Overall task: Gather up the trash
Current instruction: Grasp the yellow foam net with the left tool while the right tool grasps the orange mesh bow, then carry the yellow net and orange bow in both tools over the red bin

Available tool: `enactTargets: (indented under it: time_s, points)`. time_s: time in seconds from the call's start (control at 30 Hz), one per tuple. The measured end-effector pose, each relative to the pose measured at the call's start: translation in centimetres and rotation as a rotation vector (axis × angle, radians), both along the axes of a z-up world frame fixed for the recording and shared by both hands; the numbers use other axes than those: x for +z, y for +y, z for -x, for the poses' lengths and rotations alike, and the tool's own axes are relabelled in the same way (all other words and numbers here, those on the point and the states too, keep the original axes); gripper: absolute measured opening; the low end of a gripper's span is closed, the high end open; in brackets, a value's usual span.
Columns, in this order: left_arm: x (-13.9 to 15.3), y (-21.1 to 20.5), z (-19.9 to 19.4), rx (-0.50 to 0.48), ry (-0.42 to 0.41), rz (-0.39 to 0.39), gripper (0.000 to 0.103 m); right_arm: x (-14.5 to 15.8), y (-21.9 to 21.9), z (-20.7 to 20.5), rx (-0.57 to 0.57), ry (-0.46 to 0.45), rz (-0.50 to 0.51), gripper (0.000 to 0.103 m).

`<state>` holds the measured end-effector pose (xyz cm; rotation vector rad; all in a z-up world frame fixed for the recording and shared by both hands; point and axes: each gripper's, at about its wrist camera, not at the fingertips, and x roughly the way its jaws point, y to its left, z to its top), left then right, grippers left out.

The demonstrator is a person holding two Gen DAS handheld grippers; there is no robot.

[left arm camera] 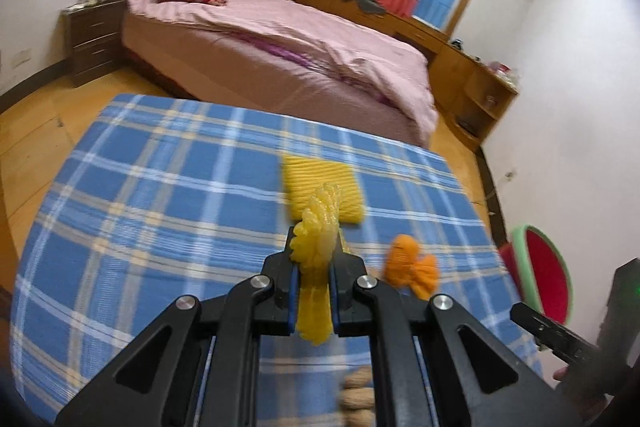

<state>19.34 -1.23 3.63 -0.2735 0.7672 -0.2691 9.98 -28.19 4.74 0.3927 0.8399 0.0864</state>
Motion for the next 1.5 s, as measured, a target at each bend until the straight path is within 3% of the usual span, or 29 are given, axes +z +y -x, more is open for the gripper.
enactTargets:
  time_s: [0.17,0.27,0.43,0.7,0.93,1.27,1.37,1.5]
  points:
    - [-1.9,1.8,-0.8,0.044,0.022,0.014,0.011,-0.3,3.5,-2.4,0.066,0.019,0.041,0.049]
    - [-2.8,2.4,-1.1,0.059,0.024,0.022,0.011,-0.6,5.2,-4.1,0.084,0.028,0.056,0.066]
    - [-3.2,2.7,-1.0,0.055,0.015,0.034,0.011,-1.0,7.7,-6.5,0.104,0.010,0.077,0.073]
    - [-3.0,3.1,-0.6,0.042,0.016,0.076,0.011,-2.5,9.8,-9.3,0.066,0.043,0.165,0.073]
    - [-3.3,3.1,-0.6,0.017,0.039,0.115,0.011,-3.6,9.3,-9.7,0.027,0.043,0.145,0.073]
    - [-3.7,2.1,-0.5,-0.026,0.059,0.142,0.011,-3.6,8.5,-9.3,0.010,0.022,0.128,0.039]
    - [-3.5,2.0,-0.3,-0.020,0.046,0.137,0.011,-3.3,8.6,-9.0,0.018,0.015,0.122,0.031]
    - [-3.4,2.2,-0.2,-0.007,0.039,0.129,0.011,-2.5,8.1,-7.9,0.024,-0.001,0.075,0.028]
